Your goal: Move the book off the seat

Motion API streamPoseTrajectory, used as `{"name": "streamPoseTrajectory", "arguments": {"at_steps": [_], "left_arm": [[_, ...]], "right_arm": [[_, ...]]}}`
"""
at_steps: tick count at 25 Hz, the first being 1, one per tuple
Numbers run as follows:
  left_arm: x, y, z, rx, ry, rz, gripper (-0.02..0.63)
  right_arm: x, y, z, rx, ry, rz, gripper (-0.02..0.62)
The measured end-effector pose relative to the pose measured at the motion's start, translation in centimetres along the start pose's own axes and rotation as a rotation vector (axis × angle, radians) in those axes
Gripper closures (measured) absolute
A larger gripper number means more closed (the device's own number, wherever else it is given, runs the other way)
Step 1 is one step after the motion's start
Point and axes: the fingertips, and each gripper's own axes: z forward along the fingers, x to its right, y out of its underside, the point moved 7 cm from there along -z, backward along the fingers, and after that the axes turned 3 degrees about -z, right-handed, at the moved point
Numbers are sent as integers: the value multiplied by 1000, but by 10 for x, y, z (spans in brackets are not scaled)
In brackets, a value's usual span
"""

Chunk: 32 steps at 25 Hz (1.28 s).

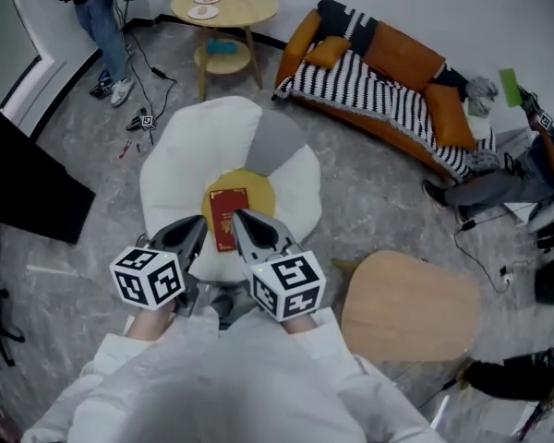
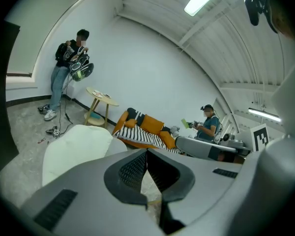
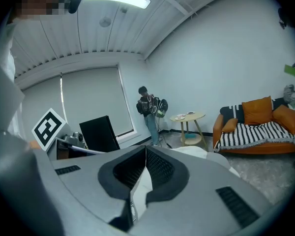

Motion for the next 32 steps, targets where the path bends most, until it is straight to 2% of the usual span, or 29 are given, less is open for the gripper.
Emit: {"name": "streamPoseTrajectory", "arguments": {"at_steps": [10,17,28,32], "left_arm": [[8,2,8,-1,-51,-17,600],[5,2,17,-21,-55,-14,600],[-33,38,46,-140,-90,-53,600],[-46,58,62,-175,-94,-89,600]], "right_arm": [[16,1,-3,-18,-35,23,583],[26,9,3,-56,-43,67,583],[52,66,33,-168,-18,159,583],[64,92,45,-215,-8,198,583]]}}
